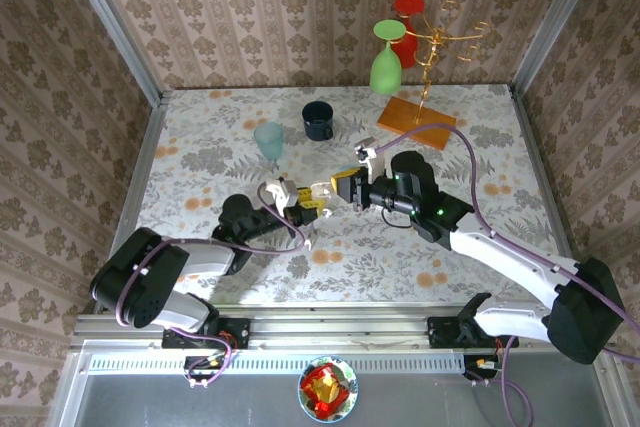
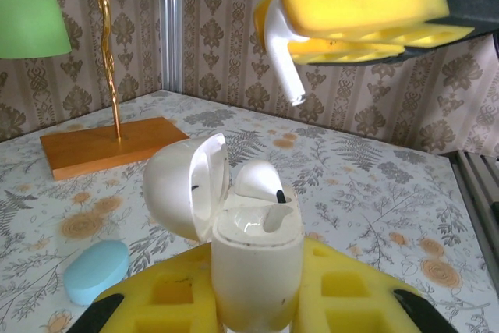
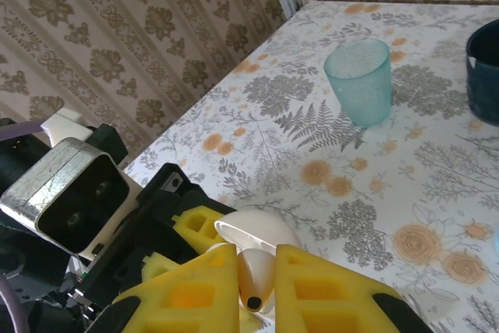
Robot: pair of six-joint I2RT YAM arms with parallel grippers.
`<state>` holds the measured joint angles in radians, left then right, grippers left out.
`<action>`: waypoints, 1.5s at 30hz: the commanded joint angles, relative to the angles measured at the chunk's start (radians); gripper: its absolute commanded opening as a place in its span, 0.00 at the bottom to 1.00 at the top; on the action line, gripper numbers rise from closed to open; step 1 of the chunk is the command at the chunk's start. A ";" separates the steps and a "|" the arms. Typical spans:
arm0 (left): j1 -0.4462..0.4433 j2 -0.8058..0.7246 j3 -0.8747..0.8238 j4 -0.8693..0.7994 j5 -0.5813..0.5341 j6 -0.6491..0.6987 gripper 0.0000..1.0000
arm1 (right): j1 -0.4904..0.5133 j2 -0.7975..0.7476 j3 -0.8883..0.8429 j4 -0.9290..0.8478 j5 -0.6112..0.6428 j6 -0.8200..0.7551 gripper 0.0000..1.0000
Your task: Insert the wireless bluetooth earbuds into the charging case
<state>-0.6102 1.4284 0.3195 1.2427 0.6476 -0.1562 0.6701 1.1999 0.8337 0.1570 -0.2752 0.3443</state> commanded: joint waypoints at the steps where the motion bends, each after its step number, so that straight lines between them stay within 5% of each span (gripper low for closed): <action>1: -0.008 0.015 0.025 0.033 0.003 -0.025 0.06 | 0.014 0.025 0.025 0.056 -0.049 0.008 0.15; 45: -0.016 0.031 0.038 0.046 -0.074 -0.100 0.04 | 0.045 0.134 0.059 -0.008 -0.094 -0.062 0.20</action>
<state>-0.6277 1.4540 0.3355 1.2427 0.6014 -0.2333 0.6987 1.3140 0.8574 0.1833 -0.3264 0.3073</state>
